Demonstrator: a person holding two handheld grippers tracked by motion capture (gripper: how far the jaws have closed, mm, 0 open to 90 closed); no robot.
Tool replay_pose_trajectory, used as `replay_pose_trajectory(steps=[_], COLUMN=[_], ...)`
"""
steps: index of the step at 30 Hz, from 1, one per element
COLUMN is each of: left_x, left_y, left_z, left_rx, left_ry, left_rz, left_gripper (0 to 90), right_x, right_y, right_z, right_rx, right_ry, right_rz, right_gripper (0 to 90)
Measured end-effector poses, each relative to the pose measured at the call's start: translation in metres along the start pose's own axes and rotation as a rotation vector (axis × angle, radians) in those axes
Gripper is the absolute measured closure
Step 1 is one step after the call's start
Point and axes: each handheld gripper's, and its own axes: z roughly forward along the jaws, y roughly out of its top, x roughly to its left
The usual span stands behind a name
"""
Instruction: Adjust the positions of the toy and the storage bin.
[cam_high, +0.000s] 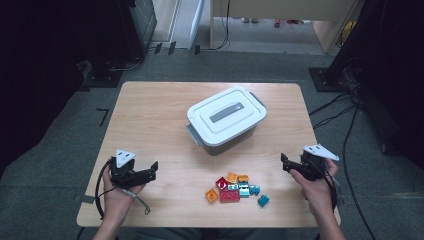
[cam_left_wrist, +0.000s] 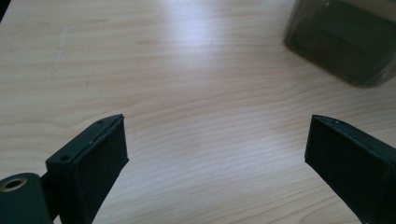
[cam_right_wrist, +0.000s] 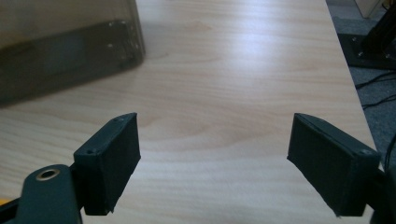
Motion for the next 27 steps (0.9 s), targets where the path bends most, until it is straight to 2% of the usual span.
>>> replay_pose_trajectory(steps=[5,7,10,11,12,16,18,19,21,27], left_x=[-0.023,-0.032,-0.045,-0.054,-0.054,-0.071,-0.083,-0.083,-0.092,-0.100], left_y=[0.013,0.018,0.024,0.028,0.028,0.034,0.039,0.039,0.043,0.049], left_z=[0.004,0.007,0.010,0.014,0.014,0.020,0.025,0.025,0.033,0.042], left_rx=[-0.020,-0.029,-0.047,-0.048,-0.048,-0.056,-0.065,-0.065,-0.060,-0.058], left_ry=[-0.064,-0.083,-0.093,-0.105,-0.105,-0.128,-0.133,-0.133,-0.120,-0.106], left_rz=[0.017,0.019,0.018,0.023,0.023,0.029,0.041,0.041,0.043,0.033], left_gripper=[7.0,7.7,14.5,14.5,14.5,14.5,14.5,14.6,14.9,18.2], right_x=[0.011,0.012,0.013,0.013,0.013,0.013,0.013,0.013,0.014,0.014], right_y=[0.019,0.021,0.026,0.027,0.028,0.030,0.030,0.030,0.030,0.031], right_z=[0.006,0.007,0.010,0.011,0.011,0.012,0.013,0.013,0.013,0.013], right_rx=[-0.037,-0.043,-0.062,-0.067,-0.068,-0.069,-0.064,-0.064,-0.060,-0.059], right_ry=[0.014,0.010,-0.005,-0.006,-0.003,-0.002,0.004,0.004,0.005,0.013], right_rz=[0.003,0.003,0.017,0.021,0.026,0.040,0.046,0.046,0.050,0.051], right_gripper=[24.8,26.0,29.9,31.1,31.6,32.4,32.4,32.4,32.8,34.9])
